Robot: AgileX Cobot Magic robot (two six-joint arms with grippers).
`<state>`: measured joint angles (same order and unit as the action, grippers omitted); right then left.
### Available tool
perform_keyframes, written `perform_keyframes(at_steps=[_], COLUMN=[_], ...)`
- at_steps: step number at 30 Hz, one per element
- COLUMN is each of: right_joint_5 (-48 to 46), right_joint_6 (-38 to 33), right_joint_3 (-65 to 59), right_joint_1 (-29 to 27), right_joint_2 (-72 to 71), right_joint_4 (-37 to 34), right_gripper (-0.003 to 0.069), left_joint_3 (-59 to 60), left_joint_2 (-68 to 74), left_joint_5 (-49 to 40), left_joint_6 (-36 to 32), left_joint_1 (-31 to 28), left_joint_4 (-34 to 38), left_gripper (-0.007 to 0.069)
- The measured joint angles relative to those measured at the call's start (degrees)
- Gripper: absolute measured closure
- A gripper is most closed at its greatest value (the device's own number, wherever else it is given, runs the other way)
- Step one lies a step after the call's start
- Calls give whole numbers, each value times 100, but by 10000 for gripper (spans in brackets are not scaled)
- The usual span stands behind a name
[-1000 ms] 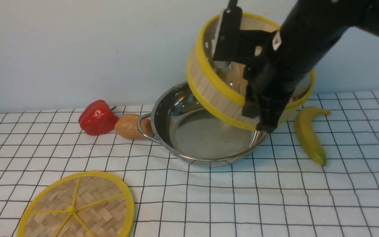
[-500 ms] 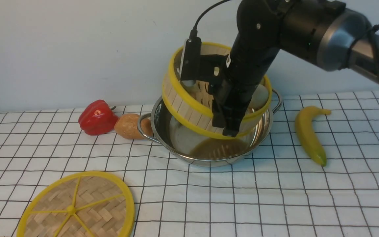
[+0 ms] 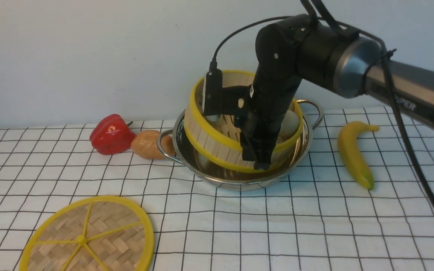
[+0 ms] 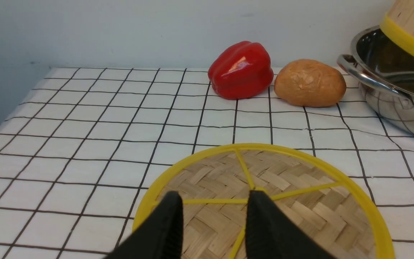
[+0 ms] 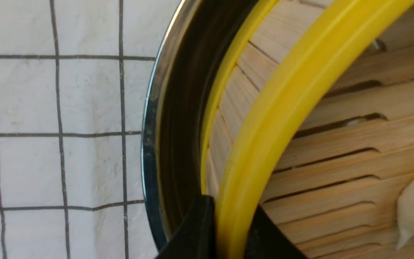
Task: Place the steamer in the pot on the white tablecloth, and put the lid on the steamer.
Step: 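Place the bamboo steamer basket of food into the steel pot with the right gripper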
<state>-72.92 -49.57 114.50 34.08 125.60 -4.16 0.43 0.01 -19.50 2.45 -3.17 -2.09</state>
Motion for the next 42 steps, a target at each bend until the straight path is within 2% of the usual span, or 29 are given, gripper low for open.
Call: perform_keyframes(at_steps=[15, 18, 23, 27, 32, 42], right_joint_5=[138, 197, 227, 261, 300, 267], right_joint_6=[-218, -239, -257, -257, -237, 161], right_joint_3=[31, 37, 37, 37, 41, 49], right_joint_1=[5, 5, 5, 5, 5, 5], right_joint_2=[413, 413, 413, 413, 413, 413], right_joint_4=[212, 285, 377, 416, 416, 416], right_gripper=[566, 498, 316, 236, 202, 186], left_joint_3=[0, 0, 0, 0, 0, 0], left_joint_2=[0, 0, 0, 0, 0, 0], left_joint_5=[0, 0, 0, 0, 0, 0], left_joint_6=[0, 0, 0, 0, 0, 0], left_joint_1=[0, 0, 0, 0, 0, 0], left_joint_4=[0, 0, 0, 0, 0, 0], left_gripper=[382, 382, 382, 382, 382, 382])
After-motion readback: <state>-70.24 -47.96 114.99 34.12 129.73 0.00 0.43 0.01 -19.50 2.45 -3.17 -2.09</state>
